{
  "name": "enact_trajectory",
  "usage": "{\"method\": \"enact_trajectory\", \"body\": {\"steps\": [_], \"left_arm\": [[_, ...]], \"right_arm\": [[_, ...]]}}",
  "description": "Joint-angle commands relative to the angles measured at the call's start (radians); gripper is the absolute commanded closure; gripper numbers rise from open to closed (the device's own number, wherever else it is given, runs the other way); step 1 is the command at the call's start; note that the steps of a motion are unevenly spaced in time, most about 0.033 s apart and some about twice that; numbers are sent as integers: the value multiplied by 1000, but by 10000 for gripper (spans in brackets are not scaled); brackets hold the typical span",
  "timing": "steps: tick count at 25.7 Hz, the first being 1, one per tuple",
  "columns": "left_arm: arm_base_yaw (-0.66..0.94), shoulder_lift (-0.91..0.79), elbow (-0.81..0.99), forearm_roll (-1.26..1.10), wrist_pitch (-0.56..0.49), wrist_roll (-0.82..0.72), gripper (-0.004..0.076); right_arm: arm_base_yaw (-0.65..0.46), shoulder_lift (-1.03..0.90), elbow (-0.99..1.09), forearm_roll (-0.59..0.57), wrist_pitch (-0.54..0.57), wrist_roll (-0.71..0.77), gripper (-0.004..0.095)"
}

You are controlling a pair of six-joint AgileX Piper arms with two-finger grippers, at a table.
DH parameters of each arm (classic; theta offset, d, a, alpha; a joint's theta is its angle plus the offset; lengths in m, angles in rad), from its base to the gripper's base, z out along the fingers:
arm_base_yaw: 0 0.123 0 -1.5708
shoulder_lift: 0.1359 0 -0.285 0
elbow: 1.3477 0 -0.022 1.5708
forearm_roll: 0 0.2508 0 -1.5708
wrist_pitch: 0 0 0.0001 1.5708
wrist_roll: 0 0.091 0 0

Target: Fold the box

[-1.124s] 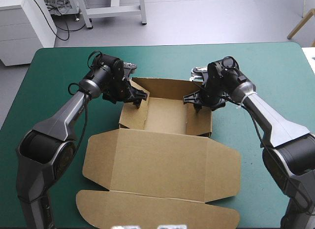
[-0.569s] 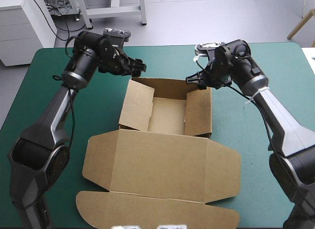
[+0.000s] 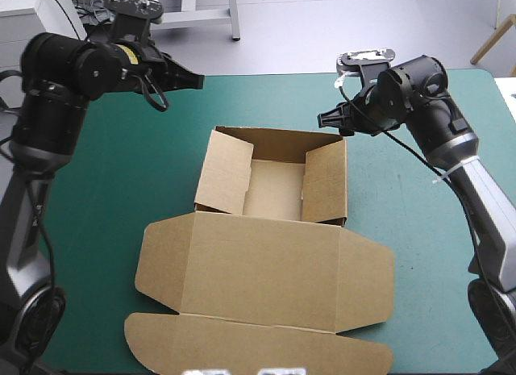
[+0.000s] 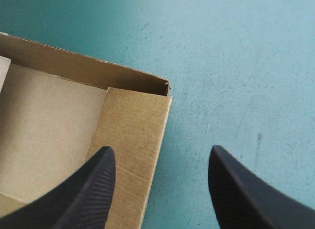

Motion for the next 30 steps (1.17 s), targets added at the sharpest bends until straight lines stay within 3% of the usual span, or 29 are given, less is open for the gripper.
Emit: {"method": "enact_trajectory", "body": {"steps": [1, 4, 9, 14, 26, 30], "left_arm": [[-2, -143, 27, -6, 48, 11, 734], [-2, -256, 192, -12, 48, 49, 734], [-2, -510, 681, -29, 28, 115, 734], [-2, -661, 949, -29, -46, 120, 734], [-2, -982, 1374, -10, -159, 120, 734], [-2, -1080, 1482, -10, -200, 111, 734]], "right_arm": [[-2, -38, 17, 2, -32, 3, 382], [-2, -36, 95, 17, -32, 22, 382], [-2, 40, 149, 66, -32, 22, 382], [-2, 103, 149, 106, -32, 22, 382], [-2, 188, 149, 130, -32, 24, 384], [-2, 198, 149, 130, -34, 36, 458]]}}
